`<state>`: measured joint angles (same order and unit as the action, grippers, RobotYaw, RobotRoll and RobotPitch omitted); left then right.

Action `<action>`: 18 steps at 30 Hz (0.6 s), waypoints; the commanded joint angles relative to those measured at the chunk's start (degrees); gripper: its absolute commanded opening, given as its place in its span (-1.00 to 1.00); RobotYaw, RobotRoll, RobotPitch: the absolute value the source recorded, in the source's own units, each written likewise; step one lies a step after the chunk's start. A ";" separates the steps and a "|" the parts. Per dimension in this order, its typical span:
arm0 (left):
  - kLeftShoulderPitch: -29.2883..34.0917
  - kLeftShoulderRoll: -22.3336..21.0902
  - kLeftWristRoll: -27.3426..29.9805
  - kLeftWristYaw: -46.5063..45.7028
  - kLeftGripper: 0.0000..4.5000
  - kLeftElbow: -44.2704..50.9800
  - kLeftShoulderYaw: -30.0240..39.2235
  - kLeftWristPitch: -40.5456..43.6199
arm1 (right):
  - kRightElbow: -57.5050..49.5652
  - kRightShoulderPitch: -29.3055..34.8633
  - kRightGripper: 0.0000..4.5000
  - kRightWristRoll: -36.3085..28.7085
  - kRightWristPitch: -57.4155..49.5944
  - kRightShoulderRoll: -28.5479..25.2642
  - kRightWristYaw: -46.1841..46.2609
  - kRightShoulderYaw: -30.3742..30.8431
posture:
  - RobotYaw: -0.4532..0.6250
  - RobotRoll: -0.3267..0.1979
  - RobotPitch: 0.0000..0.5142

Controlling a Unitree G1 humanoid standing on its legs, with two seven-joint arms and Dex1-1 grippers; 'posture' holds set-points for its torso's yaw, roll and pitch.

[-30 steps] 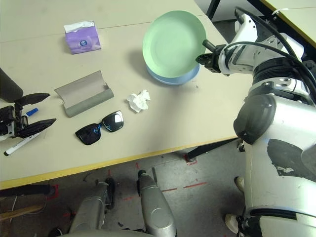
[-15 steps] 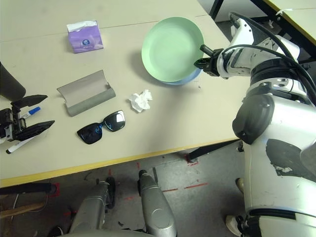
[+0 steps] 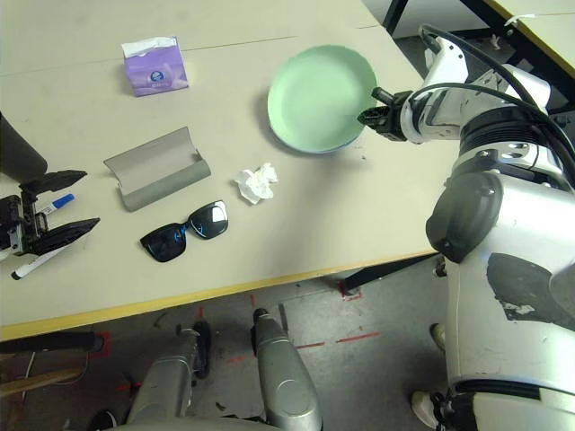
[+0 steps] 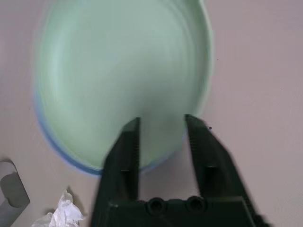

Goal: Organize and tidy the items on the table.

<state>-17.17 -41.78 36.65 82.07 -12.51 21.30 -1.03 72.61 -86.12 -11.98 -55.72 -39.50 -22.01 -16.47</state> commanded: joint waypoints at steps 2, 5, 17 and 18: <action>-0.25 0.51 -0.72 0.51 1.00 -1.87 -0.92 -1.02 | 0.34 -0.38 0.56 1.30 -0.55 -1.15 -1.13 0.83 | -0.56 0.25 0.14; -0.76 0.84 -0.98 0.60 1.00 -2.72 -1.32 -1.55 | 0.16 -1.01 0.99 1.68 -1.24 -1.71 -2.22 1.15 | -0.59 0.25 0.12; -1.77 -0.15 -0.43 0.71 1.00 -5.04 -0.35 -2.63 | -70.08 32.29 0.99 -11.00 -14.03 -16.30 -37.83 12.89 | -0.69 0.25 0.17; -1.71 -0.38 -0.40 0.98 1.00 -5.26 -0.35 -2.56 | -76.67 36.20 0.99 -13.38 -15.25 -16.51 -37.57 9.87 | -0.70 0.25 0.18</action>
<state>-19.29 -41.76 36.47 82.31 -17.79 20.89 -3.36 8.02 -52.37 -20.64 -69.16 -54.78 -58.29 -2.31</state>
